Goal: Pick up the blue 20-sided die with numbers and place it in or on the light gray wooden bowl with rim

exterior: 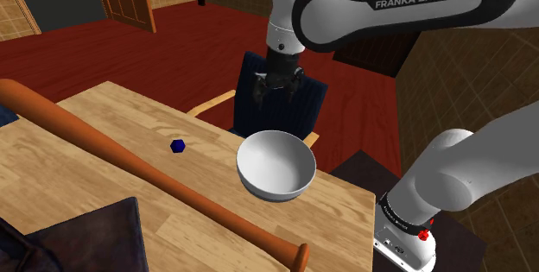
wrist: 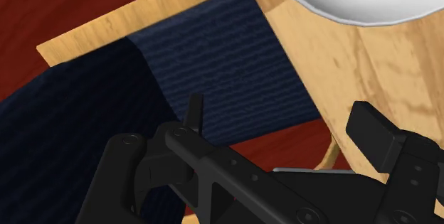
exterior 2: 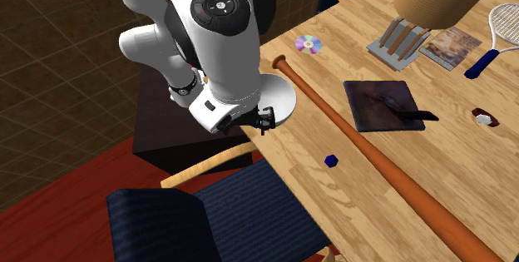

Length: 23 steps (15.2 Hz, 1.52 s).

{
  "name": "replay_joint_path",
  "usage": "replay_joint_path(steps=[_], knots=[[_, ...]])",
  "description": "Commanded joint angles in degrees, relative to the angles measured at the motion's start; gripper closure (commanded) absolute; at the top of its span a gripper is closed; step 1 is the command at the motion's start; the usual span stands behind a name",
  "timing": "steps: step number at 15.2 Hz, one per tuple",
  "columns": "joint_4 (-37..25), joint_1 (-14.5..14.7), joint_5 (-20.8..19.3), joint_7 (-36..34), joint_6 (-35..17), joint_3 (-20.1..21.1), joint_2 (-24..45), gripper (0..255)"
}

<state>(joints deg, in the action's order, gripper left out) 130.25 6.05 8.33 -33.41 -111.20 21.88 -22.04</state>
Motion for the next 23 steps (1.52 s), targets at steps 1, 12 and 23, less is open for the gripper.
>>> replay_joint_path(steps=[1, 12, 23], knots=[[-2.8, 0.2, -1.1, -3.7, -1.3, 2.7, 3.8, 0], [-22.4, 3.4, -16.7, -24.5, -3.4, 12.4, 29.0, 0], [-40.5, 13.1, -29.0, -35.2, -0.2, 11.0, 48.2, 0]])
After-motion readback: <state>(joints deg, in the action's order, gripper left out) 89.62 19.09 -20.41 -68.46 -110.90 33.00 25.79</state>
